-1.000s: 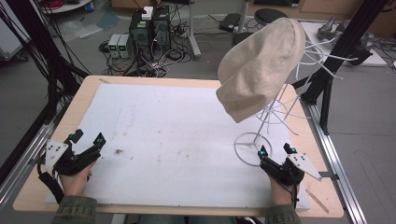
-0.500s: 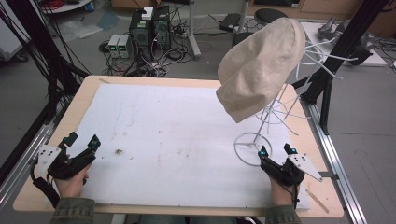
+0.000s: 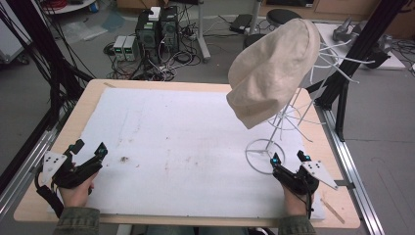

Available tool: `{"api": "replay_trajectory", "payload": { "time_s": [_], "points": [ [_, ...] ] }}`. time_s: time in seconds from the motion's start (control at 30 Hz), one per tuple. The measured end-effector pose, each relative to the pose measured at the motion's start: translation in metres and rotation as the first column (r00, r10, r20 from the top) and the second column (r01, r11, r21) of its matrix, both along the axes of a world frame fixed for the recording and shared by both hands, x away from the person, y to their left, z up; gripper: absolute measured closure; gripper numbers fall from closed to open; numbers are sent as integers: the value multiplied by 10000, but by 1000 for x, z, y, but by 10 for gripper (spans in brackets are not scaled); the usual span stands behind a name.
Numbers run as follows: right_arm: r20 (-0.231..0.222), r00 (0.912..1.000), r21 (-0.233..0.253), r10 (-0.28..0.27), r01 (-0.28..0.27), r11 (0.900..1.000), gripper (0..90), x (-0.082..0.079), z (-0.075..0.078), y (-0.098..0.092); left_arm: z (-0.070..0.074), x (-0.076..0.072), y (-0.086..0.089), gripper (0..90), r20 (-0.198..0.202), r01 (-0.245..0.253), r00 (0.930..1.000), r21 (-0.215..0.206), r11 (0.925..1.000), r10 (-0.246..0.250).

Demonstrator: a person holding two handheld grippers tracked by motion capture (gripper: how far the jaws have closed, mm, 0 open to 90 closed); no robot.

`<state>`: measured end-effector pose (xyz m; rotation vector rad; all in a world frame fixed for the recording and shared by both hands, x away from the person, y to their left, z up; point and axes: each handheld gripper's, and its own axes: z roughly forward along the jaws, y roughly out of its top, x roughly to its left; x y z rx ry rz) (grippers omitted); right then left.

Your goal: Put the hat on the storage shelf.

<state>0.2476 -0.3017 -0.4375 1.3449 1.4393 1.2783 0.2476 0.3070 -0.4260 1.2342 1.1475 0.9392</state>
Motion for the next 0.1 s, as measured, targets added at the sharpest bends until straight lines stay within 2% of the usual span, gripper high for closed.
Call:
{"api": "replay_trajectory", "payload": {
  "time_s": [0.1],
  "points": [
    [-11, 10000, 8, 33, -33, 10000, 123, 0, 0, 0, 0, 0, 1, 215, 1, -44, 10000, -30, 10000, 44]
  ]
}}
